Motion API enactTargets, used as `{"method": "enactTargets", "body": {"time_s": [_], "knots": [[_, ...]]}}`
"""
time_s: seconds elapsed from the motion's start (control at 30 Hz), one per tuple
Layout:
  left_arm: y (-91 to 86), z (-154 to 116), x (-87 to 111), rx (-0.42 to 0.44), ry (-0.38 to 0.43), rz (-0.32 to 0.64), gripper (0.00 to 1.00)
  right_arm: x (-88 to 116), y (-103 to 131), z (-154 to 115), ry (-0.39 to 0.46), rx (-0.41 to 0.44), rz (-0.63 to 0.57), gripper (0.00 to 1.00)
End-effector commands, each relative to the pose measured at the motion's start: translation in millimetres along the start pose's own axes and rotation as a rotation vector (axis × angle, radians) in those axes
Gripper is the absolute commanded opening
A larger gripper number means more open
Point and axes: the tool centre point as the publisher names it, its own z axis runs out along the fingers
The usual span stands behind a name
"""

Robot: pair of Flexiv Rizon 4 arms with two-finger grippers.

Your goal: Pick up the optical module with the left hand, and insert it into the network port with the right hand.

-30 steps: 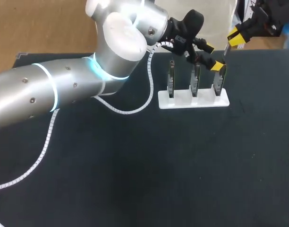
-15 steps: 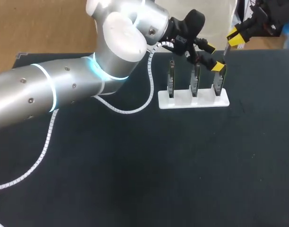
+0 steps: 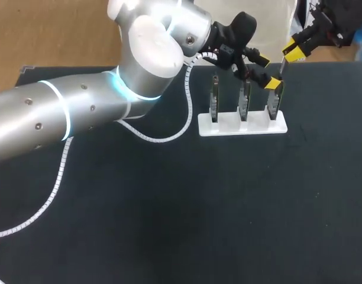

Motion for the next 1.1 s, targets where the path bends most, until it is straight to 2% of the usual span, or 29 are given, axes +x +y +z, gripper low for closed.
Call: {"method": "enactTargets", "body": {"time_s": [0.03,0.83,1.1], "knots": [[0.2,-0.2,-0.5,0.001,0.004,-0.001,1.0,-0.8,3.7,3.6,0.009,0.011,0.003,0.0],[0.2,-0.2,-0.5,0.001,0.004,-0.001,1.0,2.4,7.3,9.6,0.036,0.031,0.027,0.0],[0.2,-0.2,-0.5,0.001,0.004,-0.001,1.0,-0.8,10.6,4.8,0.032,0.06,0.029,0.0]]}}
